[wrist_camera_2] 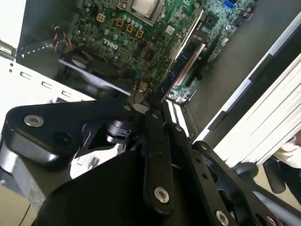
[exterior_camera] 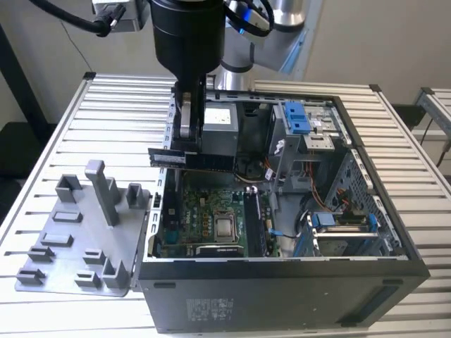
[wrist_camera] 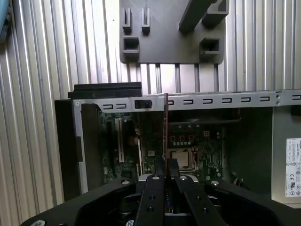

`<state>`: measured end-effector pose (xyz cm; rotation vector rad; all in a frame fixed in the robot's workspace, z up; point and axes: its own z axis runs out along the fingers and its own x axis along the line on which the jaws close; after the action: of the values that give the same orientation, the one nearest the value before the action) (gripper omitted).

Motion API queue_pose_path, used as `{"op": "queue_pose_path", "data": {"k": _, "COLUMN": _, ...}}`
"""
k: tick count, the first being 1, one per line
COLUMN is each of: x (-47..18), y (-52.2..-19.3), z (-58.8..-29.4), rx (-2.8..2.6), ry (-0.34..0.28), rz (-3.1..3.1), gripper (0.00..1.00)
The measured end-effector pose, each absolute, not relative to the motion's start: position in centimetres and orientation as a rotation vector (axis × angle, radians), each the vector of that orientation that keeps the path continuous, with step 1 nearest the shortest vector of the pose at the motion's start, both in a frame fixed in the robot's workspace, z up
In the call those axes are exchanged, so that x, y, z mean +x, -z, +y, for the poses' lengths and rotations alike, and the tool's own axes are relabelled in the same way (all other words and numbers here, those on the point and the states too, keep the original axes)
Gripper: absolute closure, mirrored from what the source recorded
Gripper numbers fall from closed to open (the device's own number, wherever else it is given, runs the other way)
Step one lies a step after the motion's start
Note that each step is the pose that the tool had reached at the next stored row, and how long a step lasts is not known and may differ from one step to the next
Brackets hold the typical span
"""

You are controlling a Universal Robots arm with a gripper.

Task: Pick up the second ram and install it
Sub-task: 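Pick up the second ram and move it above second insertion slot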

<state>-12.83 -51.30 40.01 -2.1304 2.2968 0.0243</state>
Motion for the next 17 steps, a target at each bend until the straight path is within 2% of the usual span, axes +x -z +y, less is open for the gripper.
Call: {"op": "queue_pose_path", "data": {"k": 17, "x": -7.9, "y": -40.0, "z": -51.3, "rx": -2.132, "ry": -0.028, "rz": 2.299, "gripper": 0.86}}
